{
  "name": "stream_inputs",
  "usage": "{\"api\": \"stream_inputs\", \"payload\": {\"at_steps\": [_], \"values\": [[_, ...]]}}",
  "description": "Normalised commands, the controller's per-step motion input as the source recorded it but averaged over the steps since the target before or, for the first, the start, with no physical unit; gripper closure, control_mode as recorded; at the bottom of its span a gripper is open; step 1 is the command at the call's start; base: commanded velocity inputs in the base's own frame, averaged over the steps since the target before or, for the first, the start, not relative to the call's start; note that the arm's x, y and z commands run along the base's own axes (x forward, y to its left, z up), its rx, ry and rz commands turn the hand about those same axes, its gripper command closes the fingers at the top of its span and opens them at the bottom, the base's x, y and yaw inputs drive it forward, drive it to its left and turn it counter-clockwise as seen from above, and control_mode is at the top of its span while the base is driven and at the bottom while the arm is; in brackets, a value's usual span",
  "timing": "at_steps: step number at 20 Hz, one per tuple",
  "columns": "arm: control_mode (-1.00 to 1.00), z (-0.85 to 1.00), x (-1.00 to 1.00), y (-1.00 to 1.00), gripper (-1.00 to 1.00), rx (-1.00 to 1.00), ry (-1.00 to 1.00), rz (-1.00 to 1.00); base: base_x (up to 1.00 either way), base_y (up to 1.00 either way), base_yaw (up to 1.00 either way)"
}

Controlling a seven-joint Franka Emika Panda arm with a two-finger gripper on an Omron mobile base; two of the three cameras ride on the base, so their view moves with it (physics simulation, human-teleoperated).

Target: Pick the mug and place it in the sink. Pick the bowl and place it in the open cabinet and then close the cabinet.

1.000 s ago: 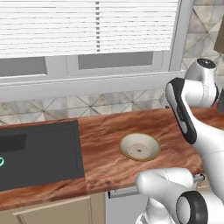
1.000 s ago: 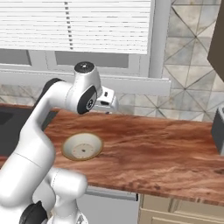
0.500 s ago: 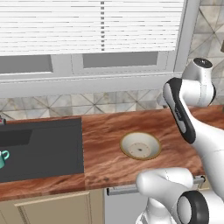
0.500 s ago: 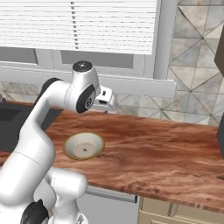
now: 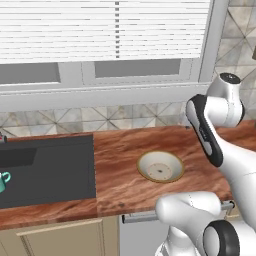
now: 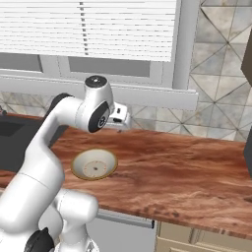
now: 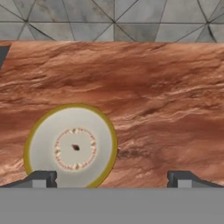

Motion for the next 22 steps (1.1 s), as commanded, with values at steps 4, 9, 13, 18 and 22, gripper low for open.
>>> {"api": "stream_inputs", "payload": {"at_steps": [4,9,13,18,22], "values": [[-1.0,-0.26,0.0,-0.03,-1.0,0.08,0.15,0.0,0.0,0.0,0.0],[-1.0,-0.4,-0.12,-0.17,-1.0,0.07,0.39,0.0,0.0,0.0,0.0],[-1.0,-0.48,-0.49,-0.03,-1.0,0.0,0.21,0.0,0.0,0.0,0.0],[-1.0,-0.4,-0.23,0.0,-1.0,0.01,0.1,0.0,0.0,0.0,0.0],[-1.0,-0.51,-0.18,0.0,-1.0,0.17,-0.14,0.0,0.0,0.0,0.0]]}}
